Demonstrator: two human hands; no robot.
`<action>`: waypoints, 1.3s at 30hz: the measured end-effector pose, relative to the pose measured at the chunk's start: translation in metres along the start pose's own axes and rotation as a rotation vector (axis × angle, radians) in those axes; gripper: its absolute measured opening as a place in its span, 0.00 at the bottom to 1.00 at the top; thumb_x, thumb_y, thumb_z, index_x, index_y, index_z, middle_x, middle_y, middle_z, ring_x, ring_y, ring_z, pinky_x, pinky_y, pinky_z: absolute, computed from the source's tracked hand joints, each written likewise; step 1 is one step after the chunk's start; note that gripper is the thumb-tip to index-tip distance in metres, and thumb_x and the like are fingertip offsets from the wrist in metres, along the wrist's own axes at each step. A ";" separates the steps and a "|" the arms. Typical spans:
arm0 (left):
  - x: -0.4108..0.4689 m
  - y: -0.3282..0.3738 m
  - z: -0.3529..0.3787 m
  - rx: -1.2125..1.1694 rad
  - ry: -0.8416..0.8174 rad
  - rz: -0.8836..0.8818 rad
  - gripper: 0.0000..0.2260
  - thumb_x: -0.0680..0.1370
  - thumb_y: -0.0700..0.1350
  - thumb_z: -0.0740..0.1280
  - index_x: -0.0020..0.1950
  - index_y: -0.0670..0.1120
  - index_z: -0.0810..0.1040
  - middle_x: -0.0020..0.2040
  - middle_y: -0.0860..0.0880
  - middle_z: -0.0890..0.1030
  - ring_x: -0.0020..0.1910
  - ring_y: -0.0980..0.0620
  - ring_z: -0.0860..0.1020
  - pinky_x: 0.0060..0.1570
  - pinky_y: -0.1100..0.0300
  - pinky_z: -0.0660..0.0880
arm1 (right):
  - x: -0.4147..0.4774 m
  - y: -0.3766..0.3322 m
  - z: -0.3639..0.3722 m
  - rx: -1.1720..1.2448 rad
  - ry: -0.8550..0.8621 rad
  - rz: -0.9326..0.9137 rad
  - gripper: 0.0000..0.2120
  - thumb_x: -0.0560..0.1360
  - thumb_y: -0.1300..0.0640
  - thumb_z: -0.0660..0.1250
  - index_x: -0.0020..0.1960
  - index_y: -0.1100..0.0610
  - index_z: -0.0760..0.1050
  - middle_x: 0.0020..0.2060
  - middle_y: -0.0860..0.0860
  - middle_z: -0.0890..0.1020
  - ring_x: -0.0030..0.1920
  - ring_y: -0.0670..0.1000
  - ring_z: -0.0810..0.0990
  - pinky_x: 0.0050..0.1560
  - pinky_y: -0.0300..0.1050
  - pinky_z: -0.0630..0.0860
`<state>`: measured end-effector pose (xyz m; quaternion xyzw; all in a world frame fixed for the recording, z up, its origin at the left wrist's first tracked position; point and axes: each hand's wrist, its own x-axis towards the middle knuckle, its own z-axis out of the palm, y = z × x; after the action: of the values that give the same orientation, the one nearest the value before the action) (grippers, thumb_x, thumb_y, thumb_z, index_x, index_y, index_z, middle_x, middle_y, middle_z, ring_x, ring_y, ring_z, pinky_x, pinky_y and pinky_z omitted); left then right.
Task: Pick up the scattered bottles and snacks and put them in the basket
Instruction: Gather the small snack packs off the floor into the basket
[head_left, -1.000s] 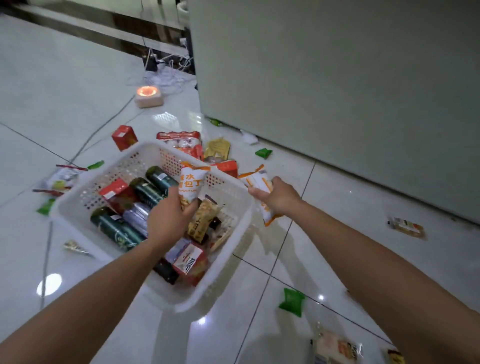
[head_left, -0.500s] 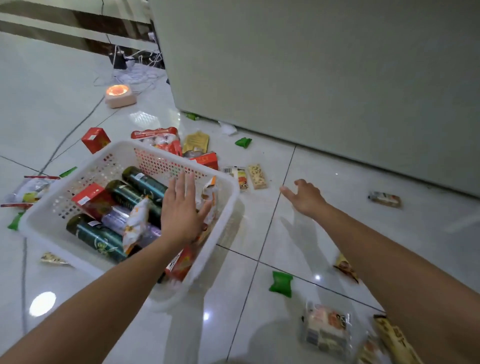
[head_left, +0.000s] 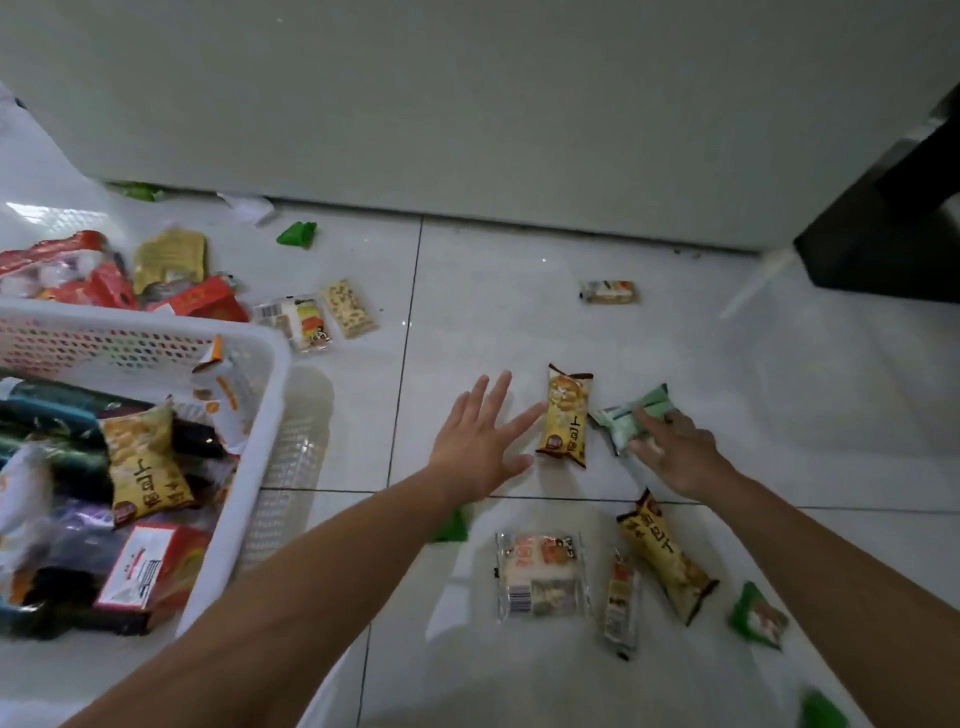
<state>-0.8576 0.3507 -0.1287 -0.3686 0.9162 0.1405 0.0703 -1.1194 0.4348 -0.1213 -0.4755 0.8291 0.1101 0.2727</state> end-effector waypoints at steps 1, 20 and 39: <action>0.005 0.006 0.002 -0.009 -0.007 0.017 0.29 0.79 0.62 0.52 0.76 0.63 0.40 0.77 0.45 0.35 0.76 0.42 0.36 0.74 0.47 0.41 | 0.001 0.000 0.002 0.009 -0.003 -0.026 0.28 0.78 0.37 0.50 0.75 0.41 0.51 0.77 0.55 0.51 0.74 0.60 0.56 0.72 0.55 0.58; 0.027 0.024 0.026 -0.205 0.126 -0.226 0.25 0.74 0.51 0.69 0.65 0.43 0.64 0.61 0.43 0.68 0.58 0.44 0.70 0.55 0.51 0.70 | 0.011 -0.028 0.011 0.307 0.070 0.204 0.38 0.67 0.48 0.76 0.67 0.61 0.59 0.61 0.59 0.65 0.61 0.61 0.71 0.55 0.52 0.72; 0.001 -0.008 -0.011 -0.206 0.181 -0.430 0.15 0.77 0.42 0.62 0.61 0.41 0.65 0.57 0.42 0.73 0.55 0.44 0.73 0.44 0.55 0.72 | -0.011 -0.078 0.003 0.122 0.158 -0.043 0.14 0.78 0.49 0.60 0.51 0.56 0.56 0.49 0.59 0.76 0.46 0.59 0.78 0.41 0.49 0.73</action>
<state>-0.8530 0.3406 -0.1199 -0.5714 0.8001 0.1815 -0.0216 -1.0476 0.4034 -0.1118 -0.4831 0.8426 0.0159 0.2374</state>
